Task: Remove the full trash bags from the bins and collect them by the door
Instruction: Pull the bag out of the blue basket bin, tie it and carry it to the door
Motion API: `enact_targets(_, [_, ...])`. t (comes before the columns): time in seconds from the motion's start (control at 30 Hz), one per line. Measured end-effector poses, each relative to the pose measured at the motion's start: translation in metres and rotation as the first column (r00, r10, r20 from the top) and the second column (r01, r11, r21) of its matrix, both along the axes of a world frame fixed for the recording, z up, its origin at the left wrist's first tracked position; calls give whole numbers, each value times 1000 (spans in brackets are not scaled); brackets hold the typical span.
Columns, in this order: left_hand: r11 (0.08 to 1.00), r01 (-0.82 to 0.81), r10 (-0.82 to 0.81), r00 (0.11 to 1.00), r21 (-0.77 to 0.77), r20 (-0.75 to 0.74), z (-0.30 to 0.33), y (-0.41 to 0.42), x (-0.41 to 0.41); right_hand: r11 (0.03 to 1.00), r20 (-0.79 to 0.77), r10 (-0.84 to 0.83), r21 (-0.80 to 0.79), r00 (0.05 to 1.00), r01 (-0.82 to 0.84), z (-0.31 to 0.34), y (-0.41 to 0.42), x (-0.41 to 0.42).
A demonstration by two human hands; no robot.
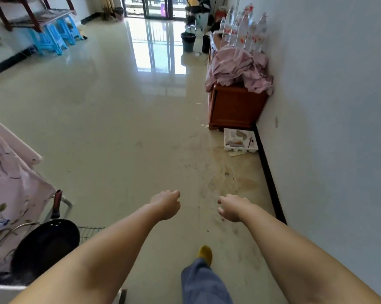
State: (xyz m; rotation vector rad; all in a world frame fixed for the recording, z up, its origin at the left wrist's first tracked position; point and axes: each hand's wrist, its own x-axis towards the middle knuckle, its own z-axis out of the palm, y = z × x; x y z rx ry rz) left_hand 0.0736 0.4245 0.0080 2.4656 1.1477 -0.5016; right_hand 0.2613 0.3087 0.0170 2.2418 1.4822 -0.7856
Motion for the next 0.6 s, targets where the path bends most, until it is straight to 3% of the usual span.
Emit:
enact_targets(0.3, [986,-162,164,979,-32,117,16,172,91,991,63,130,14,990,-131,17,199,106])
enact_targets(0.6, [966,-245,252,965,-86,75,-4,351,126,971,12,236,-31,972,-236,3,397,139])
